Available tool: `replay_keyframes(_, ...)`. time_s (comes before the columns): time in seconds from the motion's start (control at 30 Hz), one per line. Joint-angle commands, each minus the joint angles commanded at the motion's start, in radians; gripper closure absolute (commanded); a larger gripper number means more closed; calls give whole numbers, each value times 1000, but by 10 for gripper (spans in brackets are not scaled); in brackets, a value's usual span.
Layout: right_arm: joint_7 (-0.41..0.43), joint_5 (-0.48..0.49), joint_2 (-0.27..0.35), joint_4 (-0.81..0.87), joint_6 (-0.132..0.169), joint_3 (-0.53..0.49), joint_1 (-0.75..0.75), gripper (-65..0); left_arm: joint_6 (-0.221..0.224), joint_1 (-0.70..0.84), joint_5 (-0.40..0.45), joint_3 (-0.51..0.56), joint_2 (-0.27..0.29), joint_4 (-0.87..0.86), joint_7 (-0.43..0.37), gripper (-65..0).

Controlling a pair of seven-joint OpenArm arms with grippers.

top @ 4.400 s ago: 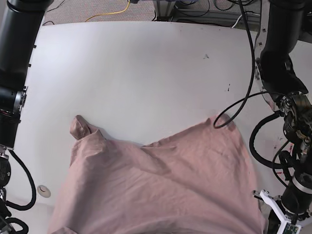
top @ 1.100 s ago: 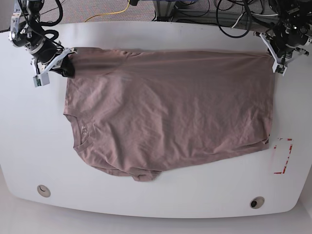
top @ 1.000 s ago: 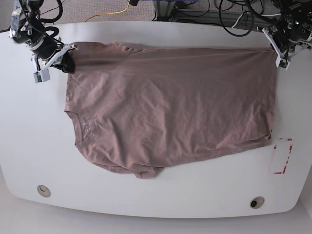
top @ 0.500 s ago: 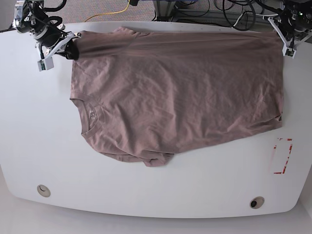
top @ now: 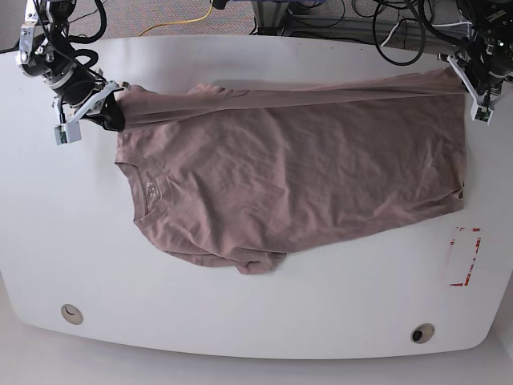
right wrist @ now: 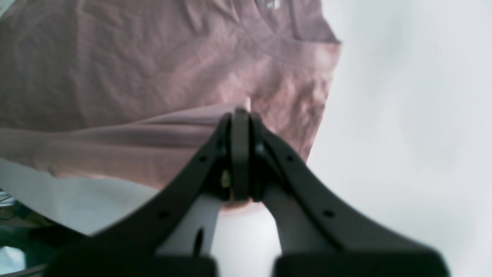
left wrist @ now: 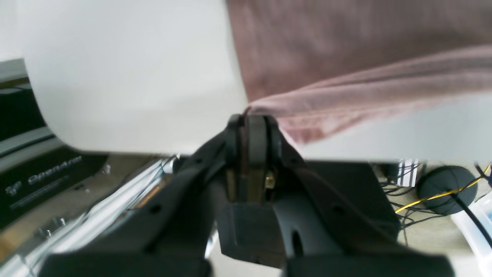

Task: Layout the t-shirt on the table in an organized manner, then fold the t-shirt properly
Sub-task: 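Adjust both grippers' grip on the shirt's shoulder edge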

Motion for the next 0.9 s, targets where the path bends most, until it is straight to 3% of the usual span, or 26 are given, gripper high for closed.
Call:
replay_keyframes(0.47, 0, 0, -21, -178, 0, -78, 189, 0, 0, -110, 2, 118, -32, -3, 0, 0)
replay_keyframes(0.8, 0, -2, -26, -239, 0, -104, 249, 0, 0, -117, 2, 127, -35, -5, 0, 0)
replay_keyframes(0.9, 0, -2, -25, -255, 0, -104, 264, 0, 0, -118, 2, 129, -37, -15, 0, -49)
